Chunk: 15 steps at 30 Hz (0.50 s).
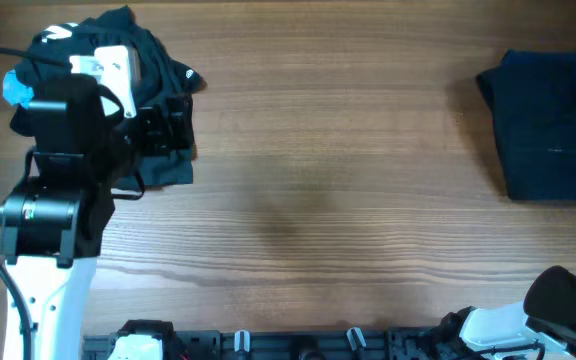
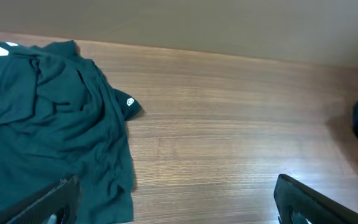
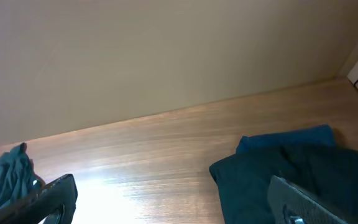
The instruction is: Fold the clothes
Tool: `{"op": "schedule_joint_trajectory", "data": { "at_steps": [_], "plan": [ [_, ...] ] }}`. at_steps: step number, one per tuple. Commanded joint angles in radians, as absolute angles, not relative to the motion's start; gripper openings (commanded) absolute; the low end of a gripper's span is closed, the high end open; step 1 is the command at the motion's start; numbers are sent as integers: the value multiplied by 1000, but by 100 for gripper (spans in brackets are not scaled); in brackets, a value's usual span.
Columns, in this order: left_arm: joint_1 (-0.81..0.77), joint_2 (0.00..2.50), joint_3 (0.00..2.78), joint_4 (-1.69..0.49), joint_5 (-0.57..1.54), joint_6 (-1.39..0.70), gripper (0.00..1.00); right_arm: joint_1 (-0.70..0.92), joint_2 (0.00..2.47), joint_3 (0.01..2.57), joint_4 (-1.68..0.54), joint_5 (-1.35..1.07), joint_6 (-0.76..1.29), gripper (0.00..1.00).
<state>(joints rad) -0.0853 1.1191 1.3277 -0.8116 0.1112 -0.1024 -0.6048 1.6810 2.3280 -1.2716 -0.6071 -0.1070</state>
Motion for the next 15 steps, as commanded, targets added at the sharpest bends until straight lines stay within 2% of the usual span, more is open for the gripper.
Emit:
{"op": "schedule_joint_trajectory", "data": {
  "at_steps": [1, 15],
  "plan": [
    [-89, 1109, 1328, -823, 130, -55, 100, -603, 1695, 2330, -1274, -581, -129, 100],
    [-90, 1109, 1328, -828, 130, -56, 100, -603, 1696, 2330, -1277, -558, -130, 100]
  ]
}}
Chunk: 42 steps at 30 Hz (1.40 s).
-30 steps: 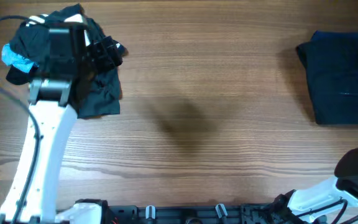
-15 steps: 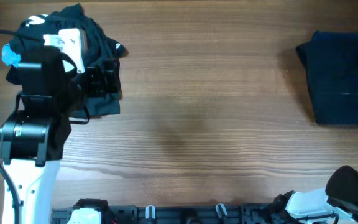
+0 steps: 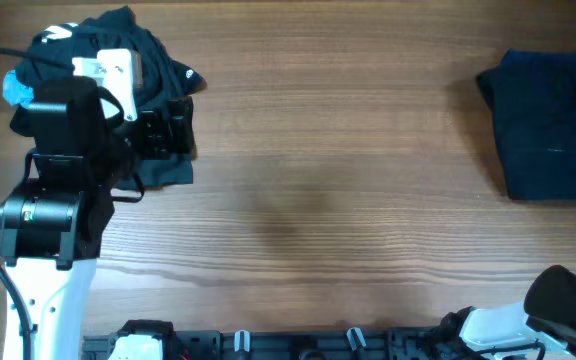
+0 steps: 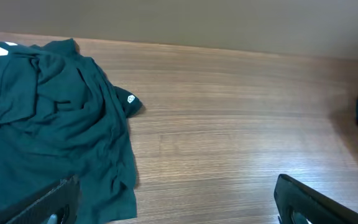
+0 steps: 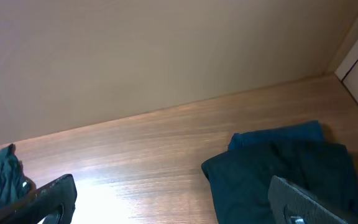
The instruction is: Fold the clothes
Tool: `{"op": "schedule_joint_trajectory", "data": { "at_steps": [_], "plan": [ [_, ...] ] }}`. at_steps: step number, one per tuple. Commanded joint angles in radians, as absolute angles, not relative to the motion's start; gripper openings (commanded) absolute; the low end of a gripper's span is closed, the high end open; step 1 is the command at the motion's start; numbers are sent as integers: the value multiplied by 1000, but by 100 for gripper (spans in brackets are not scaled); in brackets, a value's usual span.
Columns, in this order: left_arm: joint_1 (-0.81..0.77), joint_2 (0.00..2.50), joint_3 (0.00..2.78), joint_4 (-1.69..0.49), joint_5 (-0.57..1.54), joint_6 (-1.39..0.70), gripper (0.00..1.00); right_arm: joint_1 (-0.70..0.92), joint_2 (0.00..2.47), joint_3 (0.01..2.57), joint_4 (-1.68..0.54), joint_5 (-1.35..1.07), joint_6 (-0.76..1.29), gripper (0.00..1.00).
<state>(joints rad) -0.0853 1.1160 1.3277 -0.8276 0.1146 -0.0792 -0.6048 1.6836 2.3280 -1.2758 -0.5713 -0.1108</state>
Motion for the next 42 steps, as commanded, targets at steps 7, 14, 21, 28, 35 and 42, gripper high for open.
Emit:
{"op": "schedule_joint_trajectory", "data": {
  "at_steps": [7, 14, 21, 28, 35, 42],
  "plan": [
    [-90, 1109, 1328, -828, 130, -56, 100, -603, 1696, 2330, -1277, -558, -129, 100],
    [-90, 1109, 1328, -863, 130, -56, 100, -603, 1696, 2330, -1277, -557, -130, 100],
    [-89, 1109, 1328, -888, 130, -56, 100, -603, 1696, 2330, -1277, -557, -129, 100],
    [-91, 1087, 1324, -934, 111, -56, 100, -603, 1696, 2330, -1277, -557, -129, 100],
    [-13, 824, 1000, -549, 138, -60, 100, -603, 1696, 2330, -1277, -558, -129, 100],
    [27, 409, 451, -75, 210, -60, 100, -603, 1696, 2330, -1277, -558, -129, 100]
  ]
}}
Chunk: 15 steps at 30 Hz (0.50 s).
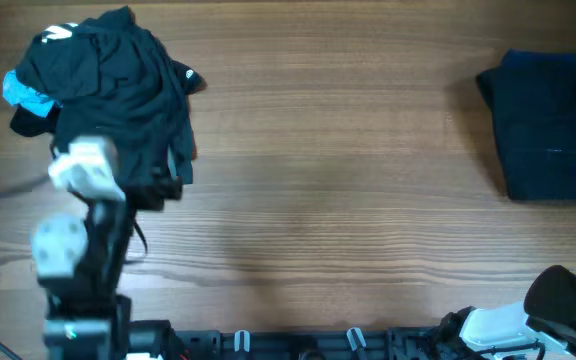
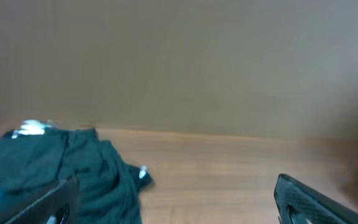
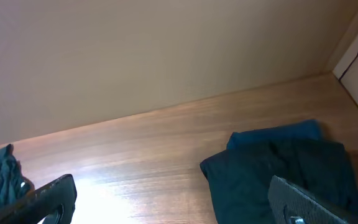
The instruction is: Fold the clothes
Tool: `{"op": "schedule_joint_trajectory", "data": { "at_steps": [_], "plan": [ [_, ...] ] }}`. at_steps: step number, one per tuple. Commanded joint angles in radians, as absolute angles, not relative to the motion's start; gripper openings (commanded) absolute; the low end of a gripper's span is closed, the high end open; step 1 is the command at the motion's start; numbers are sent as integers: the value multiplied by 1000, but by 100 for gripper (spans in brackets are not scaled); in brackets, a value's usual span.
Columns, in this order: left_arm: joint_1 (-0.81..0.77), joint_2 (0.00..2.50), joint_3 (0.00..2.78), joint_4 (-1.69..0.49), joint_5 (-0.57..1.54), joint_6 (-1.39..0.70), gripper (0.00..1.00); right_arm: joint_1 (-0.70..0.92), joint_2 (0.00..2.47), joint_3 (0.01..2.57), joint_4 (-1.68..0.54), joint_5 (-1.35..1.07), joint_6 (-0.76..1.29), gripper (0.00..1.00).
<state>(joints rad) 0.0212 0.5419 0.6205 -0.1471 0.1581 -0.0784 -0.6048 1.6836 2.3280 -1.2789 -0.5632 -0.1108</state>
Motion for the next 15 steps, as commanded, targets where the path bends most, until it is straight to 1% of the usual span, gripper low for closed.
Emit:
{"op": "schedule_joint_trajectory", "data": {
  "at_steps": [1, 3, 7, 11, 15],
  "plan": [
    [27, 364, 402, -53, 216, -60, 100, -603, 1696, 2330, -1277, -558, -129, 100],
    [27, 263, 301, -21, 221, -65, 100, -603, 1696, 2330, -1277, -558, -129, 100],
    [25, 128, 196, -14, 220, -67, 100, -603, 1696, 2330, -1277, -557, -129, 100],
    [22, 56, 147, -14, 216, -67, 100, -603, 1696, 2330, -1277, -558, -129, 100],
    [22, 38, 113, -14, 216, -67, 100, -603, 1696, 2330, -1277, -558, -129, 100]
  ]
}}
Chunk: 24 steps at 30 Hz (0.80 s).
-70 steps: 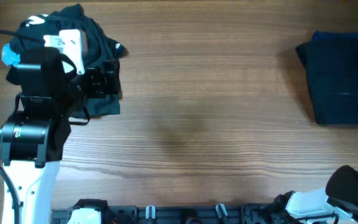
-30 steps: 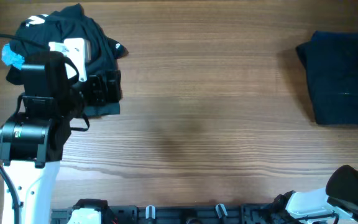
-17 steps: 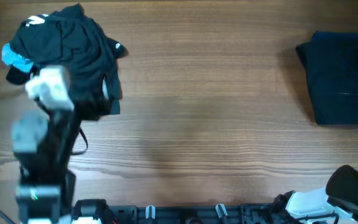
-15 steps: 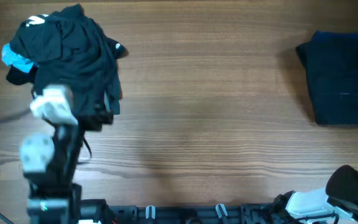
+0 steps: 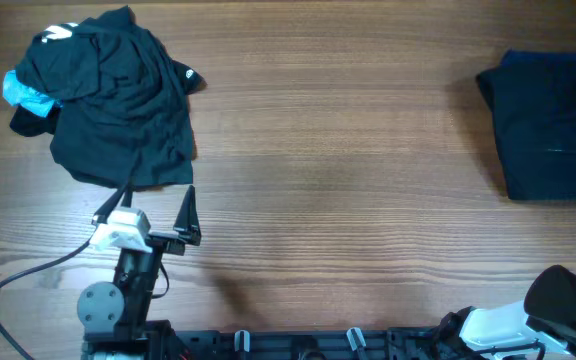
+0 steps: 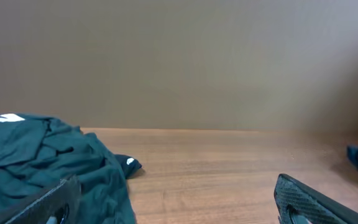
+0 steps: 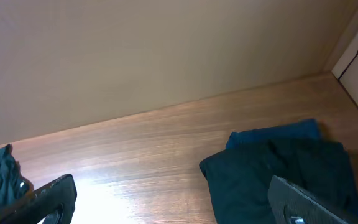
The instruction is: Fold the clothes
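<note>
A crumpled dark green shirt (image 5: pixel 108 90) lies at the table's far left, also seen in the left wrist view (image 6: pixel 48 168). A light blue cloth (image 5: pixel 18 88) peeks out from its left edge. My left gripper (image 5: pixel 158 198) sits low near the front edge, just in front of the shirt's hem, open and empty; its fingers (image 6: pixel 316 199) frame bare wood. A folded dark navy garment (image 5: pixel 553 125) rests at the far right. My right gripper (image 7: pixel 173 202) is open and empty, tucked at the front right corner.
The wooden table (image 5: pixel 338 180) runs between the two garments. A tan wall (image 7: pixel 166 56) stands behind the table. A black rail (image 5: pixel 298 345) lines the front edge. The left arm's cable (image 5: pixel 28 270) loops over the front left.
My left arm has drawn further back toward the front edge and dropped lower; its gripper now sits clear of the shirt's hem. The shirt, folded garment and right arm are unchanged.
My left gripper hung open over the crumpled shirt's right side at the two oldest moments. Then it was pulled back to the shirt's front hem, and now it rests near the front edge. The shirt stayed crumpled; the right arm stayed parked.
</note>
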Tool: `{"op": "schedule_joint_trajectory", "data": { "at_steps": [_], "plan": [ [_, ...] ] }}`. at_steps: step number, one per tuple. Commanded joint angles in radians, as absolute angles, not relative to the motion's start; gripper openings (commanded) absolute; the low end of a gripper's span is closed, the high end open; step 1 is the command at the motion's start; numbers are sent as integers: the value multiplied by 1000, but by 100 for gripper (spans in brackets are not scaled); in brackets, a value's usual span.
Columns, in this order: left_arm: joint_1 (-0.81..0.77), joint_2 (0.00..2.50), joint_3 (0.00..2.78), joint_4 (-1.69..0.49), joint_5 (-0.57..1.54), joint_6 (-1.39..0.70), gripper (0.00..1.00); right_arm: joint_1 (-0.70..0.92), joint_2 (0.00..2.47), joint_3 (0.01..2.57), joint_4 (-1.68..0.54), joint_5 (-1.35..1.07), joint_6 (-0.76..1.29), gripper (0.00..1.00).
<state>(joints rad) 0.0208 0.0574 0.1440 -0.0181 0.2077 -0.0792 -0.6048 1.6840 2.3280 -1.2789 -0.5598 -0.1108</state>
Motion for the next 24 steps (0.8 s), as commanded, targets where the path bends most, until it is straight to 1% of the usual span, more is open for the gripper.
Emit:
{"op": "schedule_joint_trajectory", "data": {
  "at_steps": [1, 10, 16, 19, 22, 24],
  "plan": [
    [22, 38, 106, -14, 216, -67, 100, -603, 1696, 2330, -1277, -557, -129, 100],
    [22, 4, 46, 9, 200, -67, 100, -603, 1696, 2330, -1277, -558, -129, 100],
    [22, 2, 8, 64, 200, -67, 100, -603, 1696, 2330, -1277, -558, -129, 100],
    [22, 2, 6, 43, 189, -67, 100, -603, 1696, 2330, -1277, -558, -129, 100],
    [22, 2, 6, -51, 190, -67, 100, -603, 1696, 2330, -1277, -558, -129, 100],
    [23, 2, 6, -62, 182, -63, 100, -603, 1696, 2330, -1277, -558, -129, 100]
  ]
}}
